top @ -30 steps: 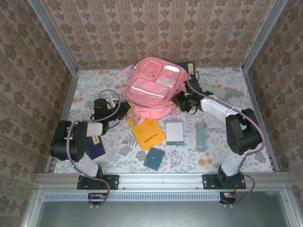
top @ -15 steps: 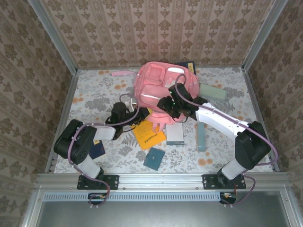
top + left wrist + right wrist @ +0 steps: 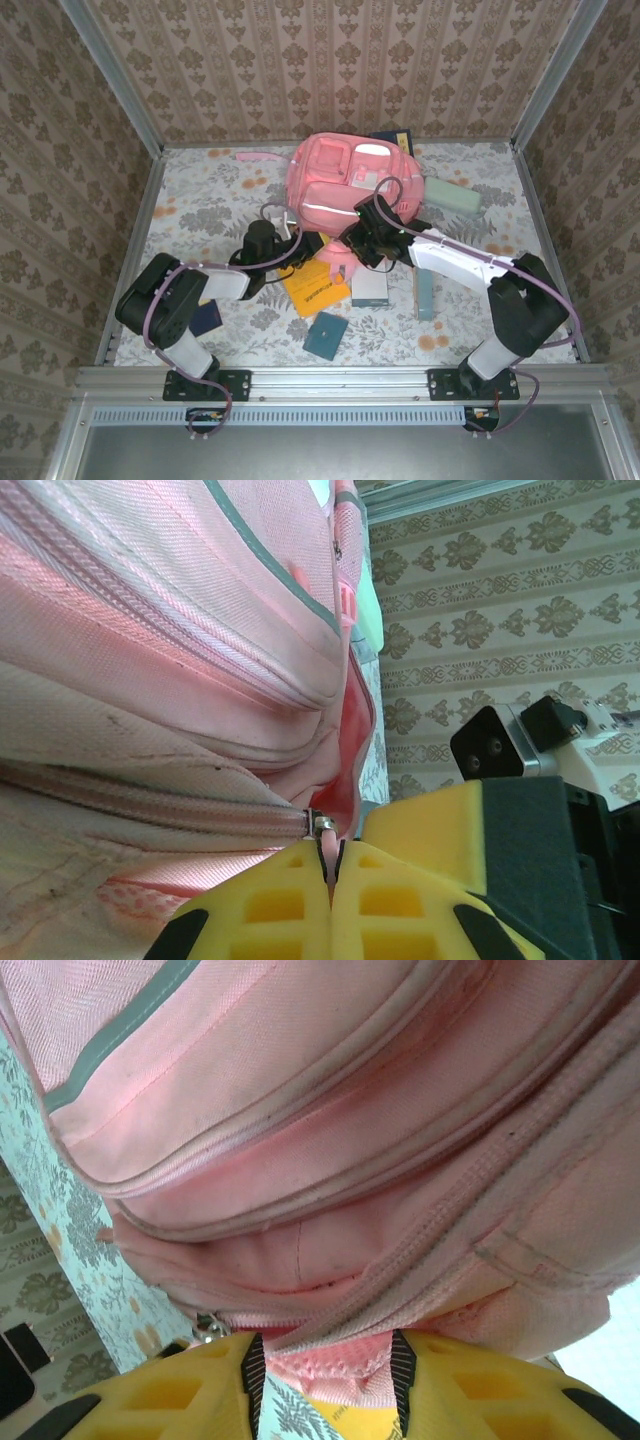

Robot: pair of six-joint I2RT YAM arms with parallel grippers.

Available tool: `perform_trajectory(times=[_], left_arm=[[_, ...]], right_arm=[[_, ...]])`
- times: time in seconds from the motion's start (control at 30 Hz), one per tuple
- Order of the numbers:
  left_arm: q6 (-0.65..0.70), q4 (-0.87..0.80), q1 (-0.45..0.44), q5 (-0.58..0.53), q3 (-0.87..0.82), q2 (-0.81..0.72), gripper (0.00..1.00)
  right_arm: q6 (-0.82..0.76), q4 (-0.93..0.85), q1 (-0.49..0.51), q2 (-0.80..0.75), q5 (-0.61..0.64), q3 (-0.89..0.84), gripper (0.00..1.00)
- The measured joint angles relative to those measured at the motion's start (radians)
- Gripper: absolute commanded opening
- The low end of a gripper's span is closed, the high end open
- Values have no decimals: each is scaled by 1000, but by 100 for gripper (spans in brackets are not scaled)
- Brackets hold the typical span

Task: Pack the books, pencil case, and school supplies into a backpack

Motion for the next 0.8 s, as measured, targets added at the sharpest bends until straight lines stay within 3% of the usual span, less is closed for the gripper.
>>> perform_trajectory(times=[0.1,0.13,0.2,0.43,0.8], left_arm=[[1,-7,-9,-15,0,0,0],[1,-11,-10,-19,0,0,0],[2,-14,-11,-26,-2,0,0],[9,-67,17,-40,-27,-47,0],[13,-168,297,-46,-29,-97,0]], right_arm=[[29,32,-9,28,0,-3,30],[39,42,-12,37,-1,-4,24],[55,54,-18,53,-2,-5,1],[55,72,-24,46,-13,-15,0],[-3,27,-93,-96,37,-104,0]])
